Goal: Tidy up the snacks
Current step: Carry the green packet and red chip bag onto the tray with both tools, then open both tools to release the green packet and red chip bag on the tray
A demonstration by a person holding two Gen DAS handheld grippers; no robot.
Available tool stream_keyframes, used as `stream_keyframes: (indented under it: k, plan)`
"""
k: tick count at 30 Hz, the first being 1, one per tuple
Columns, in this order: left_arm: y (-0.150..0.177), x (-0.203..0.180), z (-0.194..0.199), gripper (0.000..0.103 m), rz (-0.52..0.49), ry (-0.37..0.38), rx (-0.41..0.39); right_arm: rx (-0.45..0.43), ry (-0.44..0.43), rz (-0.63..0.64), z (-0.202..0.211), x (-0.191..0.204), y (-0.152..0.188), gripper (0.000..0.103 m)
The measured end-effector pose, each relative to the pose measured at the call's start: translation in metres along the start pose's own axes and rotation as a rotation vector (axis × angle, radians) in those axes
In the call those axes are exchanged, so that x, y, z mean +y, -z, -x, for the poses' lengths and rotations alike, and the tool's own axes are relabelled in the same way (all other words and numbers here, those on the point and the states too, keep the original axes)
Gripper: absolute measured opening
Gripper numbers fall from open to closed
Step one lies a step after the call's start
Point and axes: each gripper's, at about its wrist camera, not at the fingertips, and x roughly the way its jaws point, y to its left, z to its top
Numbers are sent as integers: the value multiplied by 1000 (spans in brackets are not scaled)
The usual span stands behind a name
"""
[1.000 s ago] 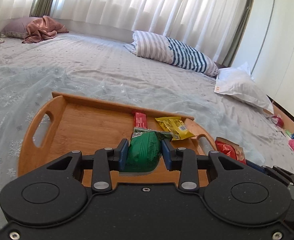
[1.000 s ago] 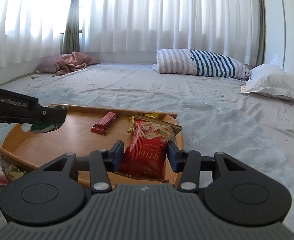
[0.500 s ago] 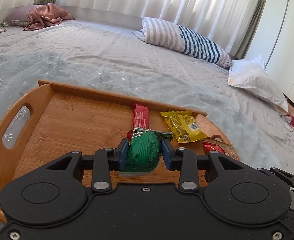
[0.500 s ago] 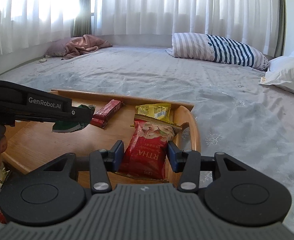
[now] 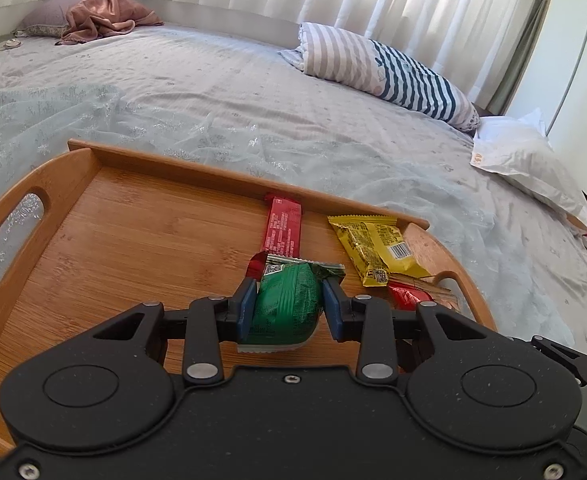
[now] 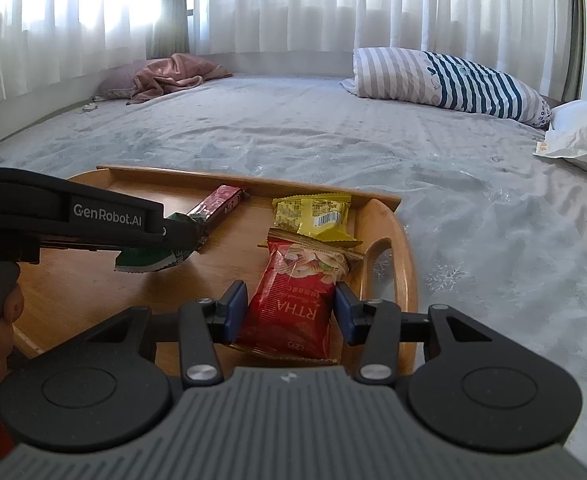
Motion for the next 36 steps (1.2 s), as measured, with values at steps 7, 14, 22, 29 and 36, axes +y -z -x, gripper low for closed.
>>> stream_keyframes:
  k: [7,14,22,29,36]
  plan:
    - [1,-1,-7,34,18,-6,3,0,1,2,-3,0,-2,52]
    - [2,-1,-11,34,28,-15,4,0,1,4,-4,0,-2,53]
    - [2,0,-13,34,34,-19,9,3,-2,18,-7,1,-5,54]
    - [2,0,-14,42,31,-24,11,5,-7,13,-7,1,-4,63]
    - [-2,-1,-4,60,4,-7,11,1,-8,6,-1,2,-5,72]
